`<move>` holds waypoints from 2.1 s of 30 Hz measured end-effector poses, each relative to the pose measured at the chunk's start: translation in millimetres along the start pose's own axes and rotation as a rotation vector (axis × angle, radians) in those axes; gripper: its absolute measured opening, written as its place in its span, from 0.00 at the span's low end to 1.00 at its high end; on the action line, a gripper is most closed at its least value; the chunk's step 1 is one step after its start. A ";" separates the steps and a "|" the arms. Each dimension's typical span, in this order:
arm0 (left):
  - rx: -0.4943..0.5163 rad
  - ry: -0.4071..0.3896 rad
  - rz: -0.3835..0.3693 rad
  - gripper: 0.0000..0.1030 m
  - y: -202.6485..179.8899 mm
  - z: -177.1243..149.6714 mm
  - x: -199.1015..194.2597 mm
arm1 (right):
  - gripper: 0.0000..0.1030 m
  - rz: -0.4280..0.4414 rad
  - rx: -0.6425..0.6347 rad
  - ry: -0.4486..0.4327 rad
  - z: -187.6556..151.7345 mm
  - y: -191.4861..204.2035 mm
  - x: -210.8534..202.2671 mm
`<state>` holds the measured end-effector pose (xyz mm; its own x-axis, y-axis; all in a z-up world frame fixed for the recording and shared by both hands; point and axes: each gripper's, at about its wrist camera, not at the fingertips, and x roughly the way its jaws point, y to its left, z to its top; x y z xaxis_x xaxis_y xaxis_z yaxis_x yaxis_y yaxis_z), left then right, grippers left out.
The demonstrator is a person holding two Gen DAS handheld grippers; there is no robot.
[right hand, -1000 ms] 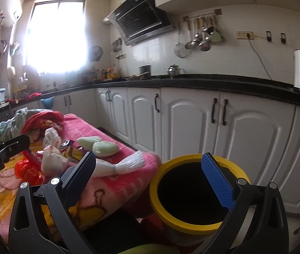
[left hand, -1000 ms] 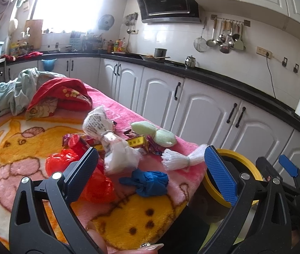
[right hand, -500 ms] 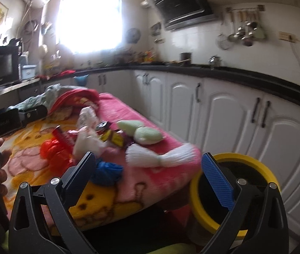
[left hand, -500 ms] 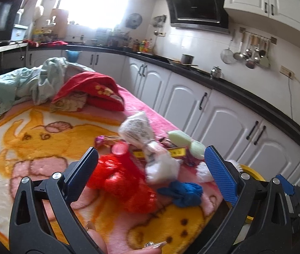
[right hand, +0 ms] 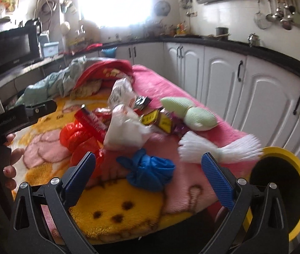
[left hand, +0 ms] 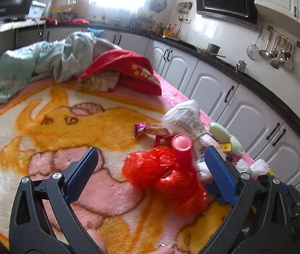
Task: Collect trash
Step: 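Grasp the blue glove with the right tool while the left tool grasps the red plastic bag, then carry glove and red bag over the yellow bin and open both tools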
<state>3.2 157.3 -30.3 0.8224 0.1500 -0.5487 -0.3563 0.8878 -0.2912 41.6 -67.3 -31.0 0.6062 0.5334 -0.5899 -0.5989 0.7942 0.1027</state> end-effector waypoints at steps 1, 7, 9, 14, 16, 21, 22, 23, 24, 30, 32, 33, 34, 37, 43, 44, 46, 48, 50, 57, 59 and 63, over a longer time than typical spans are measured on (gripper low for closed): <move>-0.007 0.016 -0.008 0.90 3.8 -0.6 4.6 | 0.94 0.006 0.007 0.013 -0.8 0.1 5.4; -0.055 0.119 -0.044 0.90 18.6 -7.1 35.7 | 0.76 0.034 0.022 0.082 -4.8 -1.4 30.4; -0.062 0.138 -0.047 0.90 22.5 -9.4 42.7 | 0.73 0.039 0.024 0.104 -6.5 -1.6 37.6; -0.090 0.159 -0.088 0.89 32.5 -10.6 54.4 | 0.41 0.066 0.041 0.156 -12.4 -2.2 53.5; -0.090 0.172 -0.100 0.77 33.2 -11.6 57.3 | 0.33 0.076 0.046 0.163 -14.9 -3.5 52.6; -0.079 0.204 -0.149 0.57 29.1 -14.9 60.3 | 0.24 0.103 0.053 0.172 -19.1 -4.9 46.4; -0.071 0.203 -0.162 0.50 27.5 -15.2 59.1 | 0.22 0.109 0.051 0.175 -19.9 -4.2 44.7; -0.064 0.205 -0.174 0.44 26.0 -15.7 57.9 | 0.20 0.114 0.050 0.176 -20.9 -3.3 43.0; -0.057 0.210 -0.179 0.38 24.2 -15.9 57.7 | 0.18 0.120 0.048 0.178 -21.5 -2.2 41.2; -0.021 0.237 -0.196 0.07 22.6 -17.0 49.8 | 0.12 0.151 0.028 0.170 -20.6 2.1 31.1; -0.019 0.245 -0.192 0.06 23.8 -17.9 44.2 | 0.10 0.165 0.019 0.163 -20.3 4.4 26.4; -0.013 0.246 -0.189 0.05 24.4 -18.3 40.9 | 0.10 0.169 0.015 0.161 -19.2 4.9 25.9; -0.002 0.245 -0.179 0.04 24.5 -18.4 37.0 | 0.10 0.176 0.009 0.157 -19.0 5.7 23.1; 0.032 0.231 -0.149 0.04 25.6 -18.5 21.8 | 0.09 0.186 0.000 0.150 -17.9 6.2 17.9; 0.055 0.168 -0.139 0.04 23.3 -9.8 -12.2 | 0.08 0.195 0.009 0.120 -13.1 0.4 0.8; 0.066 0.153 -0.143 0.04 19.0 -6.8 -16.6 | 0.08 0.194 0.018 0.111 -12.2 -3.3 -2.5; 0.093 0.122 -0.154 0.04 7.1 -2.0 -23.5 | 0.08 0.188 0.034 0.097 -9.6 -9.4 -8.3; 0.119 0.099 -0.168 0.04 -5.3 1.9 -27.6 | 0.08 0.182 0.050 0.080 -7.0 -17.0 -15.4; 0.137 0.089 -0.193 0.04 -20.1 5.5 -28.6 | 0.08 0.170 0.060 0.061 -5.7 -24.7 -23.7; 0.204 0.069 -0.255 0.04 -72.1 10.0 -23.2 | 0.08 0.116 0.083 0.010 -2.8 -53.3 -48.7; 0.227 0.064 -0.274 0.04 -89.6 10.5 -20.2 | 0.08 0.096 0.098 -0.007 -2.3 -65.1 -56.3; 0.261 0.062 -0.313 0.04 -117.3 9.2 -13.9 | 0.08 0.049 0.134 -0.036 -1.9 -88.2 -68.8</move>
<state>37.6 55.1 18.7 0.8419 -0.1641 -0.5141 0.0376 0.9682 -0.2473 51.7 -174.6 -1.0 0.5978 0.5810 -0.5524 -0.5545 0.7973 0.2385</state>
